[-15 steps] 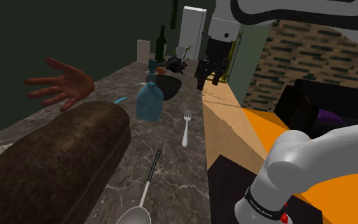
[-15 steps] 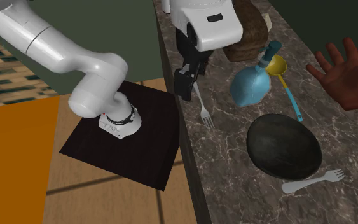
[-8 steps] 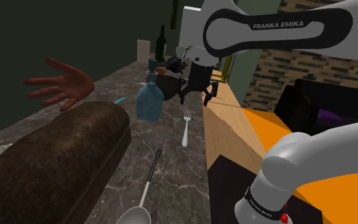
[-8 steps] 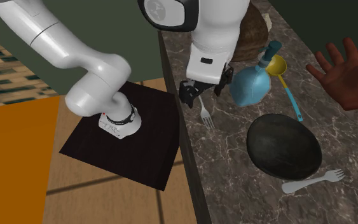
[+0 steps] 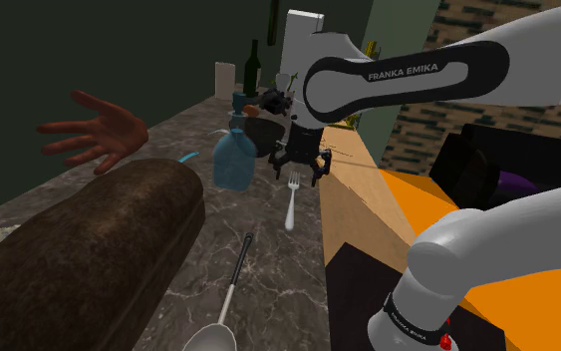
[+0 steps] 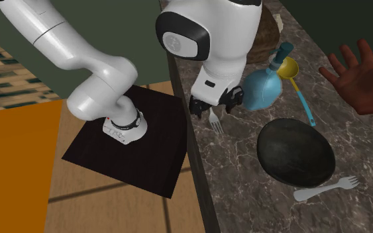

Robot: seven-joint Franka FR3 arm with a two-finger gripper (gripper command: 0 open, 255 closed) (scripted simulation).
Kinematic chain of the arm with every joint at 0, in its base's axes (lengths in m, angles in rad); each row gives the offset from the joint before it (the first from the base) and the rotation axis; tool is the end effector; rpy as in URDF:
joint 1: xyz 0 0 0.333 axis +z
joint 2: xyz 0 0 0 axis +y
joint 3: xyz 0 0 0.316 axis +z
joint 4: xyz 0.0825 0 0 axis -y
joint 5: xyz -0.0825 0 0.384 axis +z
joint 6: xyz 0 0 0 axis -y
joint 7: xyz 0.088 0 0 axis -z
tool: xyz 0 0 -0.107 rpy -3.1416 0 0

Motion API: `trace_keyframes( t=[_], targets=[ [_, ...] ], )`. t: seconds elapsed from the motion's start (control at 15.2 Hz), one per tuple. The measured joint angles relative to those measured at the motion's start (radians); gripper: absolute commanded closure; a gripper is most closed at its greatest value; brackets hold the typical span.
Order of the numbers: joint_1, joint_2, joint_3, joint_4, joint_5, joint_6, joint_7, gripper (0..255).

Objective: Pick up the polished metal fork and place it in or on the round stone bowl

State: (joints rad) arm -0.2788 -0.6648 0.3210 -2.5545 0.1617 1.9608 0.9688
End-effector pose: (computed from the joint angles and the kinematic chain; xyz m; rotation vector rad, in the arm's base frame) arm 0.3608 0.0311 0.4769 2.7066 -1.5585 0.1030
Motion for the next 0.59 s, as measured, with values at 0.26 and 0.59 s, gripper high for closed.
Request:
trace_keyframes(
  t=[0.26,0.59],
  targets=[
    [-0.001,0.013,0.006,-0.024,0.003,0.037,0.002,0],
    [-0.001,0.014,0.007,-0.026,0.003,0.040,0.002,255]
  ],
)
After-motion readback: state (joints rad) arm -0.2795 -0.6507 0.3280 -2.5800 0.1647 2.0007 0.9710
